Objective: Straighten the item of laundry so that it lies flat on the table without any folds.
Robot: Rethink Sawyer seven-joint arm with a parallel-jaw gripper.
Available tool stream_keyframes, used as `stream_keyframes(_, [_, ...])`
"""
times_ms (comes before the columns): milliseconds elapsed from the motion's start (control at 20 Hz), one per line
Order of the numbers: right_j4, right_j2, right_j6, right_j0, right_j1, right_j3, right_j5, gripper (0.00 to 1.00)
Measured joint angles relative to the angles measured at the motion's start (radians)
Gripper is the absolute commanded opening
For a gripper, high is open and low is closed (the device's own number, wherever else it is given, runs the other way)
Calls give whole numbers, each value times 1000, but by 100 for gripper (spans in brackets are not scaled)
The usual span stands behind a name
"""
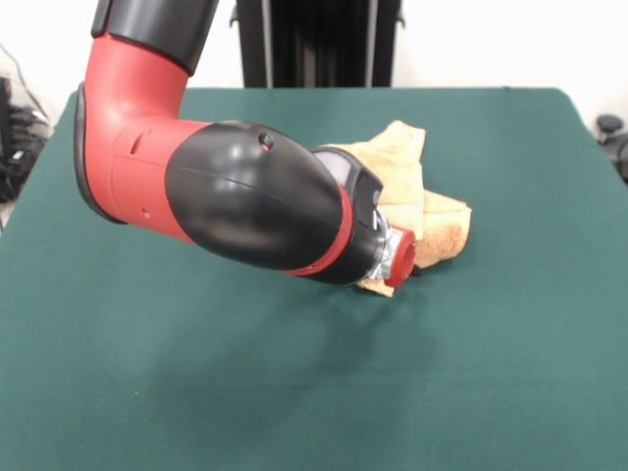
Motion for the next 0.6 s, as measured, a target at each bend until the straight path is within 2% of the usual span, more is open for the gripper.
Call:
stream_keyframes(300, [-3, 2, 0, -11, 2, 0, 23, 100])
stream_keyframes(600, [-28, 3, 0, -35, 17, -15, 125, 100])
